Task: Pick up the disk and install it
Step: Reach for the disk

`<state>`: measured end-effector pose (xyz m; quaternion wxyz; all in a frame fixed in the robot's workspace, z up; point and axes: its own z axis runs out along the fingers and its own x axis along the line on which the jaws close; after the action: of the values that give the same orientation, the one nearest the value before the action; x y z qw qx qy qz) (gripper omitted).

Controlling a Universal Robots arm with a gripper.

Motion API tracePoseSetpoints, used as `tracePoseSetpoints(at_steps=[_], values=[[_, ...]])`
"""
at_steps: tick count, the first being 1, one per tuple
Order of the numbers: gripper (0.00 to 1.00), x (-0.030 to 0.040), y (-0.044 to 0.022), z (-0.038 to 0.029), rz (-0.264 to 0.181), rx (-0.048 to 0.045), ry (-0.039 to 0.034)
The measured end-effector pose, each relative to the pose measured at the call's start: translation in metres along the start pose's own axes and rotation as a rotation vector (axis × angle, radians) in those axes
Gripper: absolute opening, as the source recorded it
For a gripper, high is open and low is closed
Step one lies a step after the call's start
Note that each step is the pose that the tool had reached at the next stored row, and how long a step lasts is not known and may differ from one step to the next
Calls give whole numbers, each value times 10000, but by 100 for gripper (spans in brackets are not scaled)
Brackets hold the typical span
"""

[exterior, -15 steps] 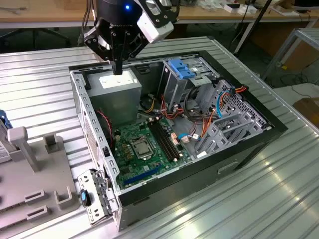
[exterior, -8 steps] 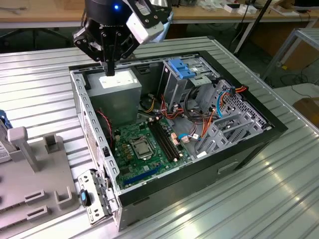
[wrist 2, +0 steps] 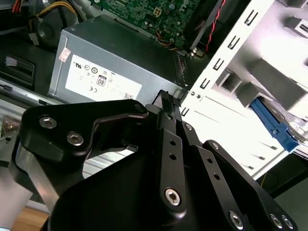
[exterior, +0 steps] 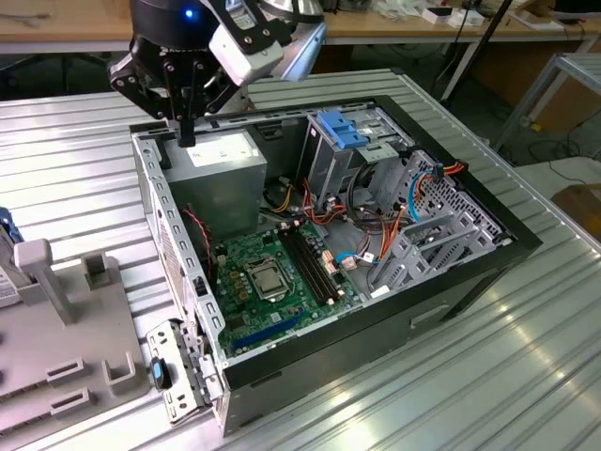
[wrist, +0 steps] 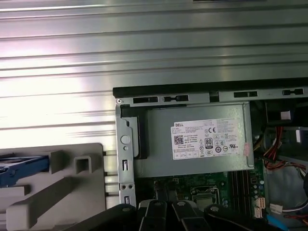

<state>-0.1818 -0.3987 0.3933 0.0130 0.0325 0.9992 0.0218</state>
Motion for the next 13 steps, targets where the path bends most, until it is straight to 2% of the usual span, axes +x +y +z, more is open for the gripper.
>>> tracePoseSetpoints(at_steps=[2,13], values=[[11,71,-4,-2,-17,-1,1],[11,372,-23,-10,-63,-1,3]])
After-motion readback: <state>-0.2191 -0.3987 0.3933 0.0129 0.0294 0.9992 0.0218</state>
